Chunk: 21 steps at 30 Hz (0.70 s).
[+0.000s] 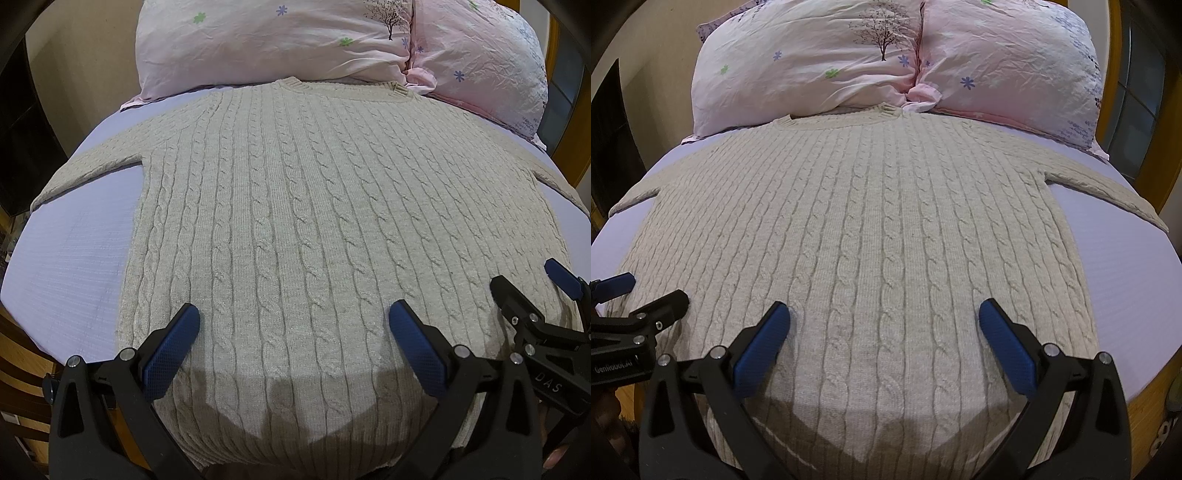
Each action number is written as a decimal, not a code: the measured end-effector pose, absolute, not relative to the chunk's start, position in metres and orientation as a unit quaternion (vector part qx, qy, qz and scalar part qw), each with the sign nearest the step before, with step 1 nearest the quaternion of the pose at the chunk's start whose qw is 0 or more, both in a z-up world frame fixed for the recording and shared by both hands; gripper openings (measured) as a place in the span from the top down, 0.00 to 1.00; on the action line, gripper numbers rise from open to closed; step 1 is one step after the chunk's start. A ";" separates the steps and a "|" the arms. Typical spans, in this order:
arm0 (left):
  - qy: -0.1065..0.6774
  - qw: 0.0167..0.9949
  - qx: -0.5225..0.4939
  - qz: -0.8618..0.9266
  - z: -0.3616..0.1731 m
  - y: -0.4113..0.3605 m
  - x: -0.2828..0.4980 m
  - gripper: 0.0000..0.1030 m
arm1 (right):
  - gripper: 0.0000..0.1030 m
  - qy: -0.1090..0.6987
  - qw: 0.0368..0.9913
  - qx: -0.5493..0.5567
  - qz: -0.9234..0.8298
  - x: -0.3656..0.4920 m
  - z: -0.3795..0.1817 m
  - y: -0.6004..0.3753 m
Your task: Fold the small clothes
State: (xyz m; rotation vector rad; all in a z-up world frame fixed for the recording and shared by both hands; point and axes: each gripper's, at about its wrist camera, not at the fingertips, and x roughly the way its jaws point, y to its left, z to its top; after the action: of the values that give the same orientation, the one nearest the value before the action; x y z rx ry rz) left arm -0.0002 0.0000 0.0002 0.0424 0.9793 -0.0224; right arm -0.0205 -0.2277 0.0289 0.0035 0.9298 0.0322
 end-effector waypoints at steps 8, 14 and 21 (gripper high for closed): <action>0.470 0.882 0.020 -0.011 0.000 0.000 0.000 0.01 | 0.02 0.447 0.894 0.001 0.016 -0.022 0.028 -0.227; 0.469 0.883 0.020 -0.011 0.000 0.000 0.000 0.01 | 0.02 0.447 0.894 0.001 0.016 -0.022 0.028 -0.227; 0.469 0.883 0.020 -0.011 0.000 0.000 0.000 0.01 | 0.02 0.447 0.894 0.001 0.015 -0.022 0.028 -0.227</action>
State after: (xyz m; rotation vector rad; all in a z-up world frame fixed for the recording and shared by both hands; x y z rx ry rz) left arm -0.0001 0.0000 0.0004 0.0424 0.9757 -0.0221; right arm -0.0219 -0.2275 0.0282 0.0029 0.9264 0.0320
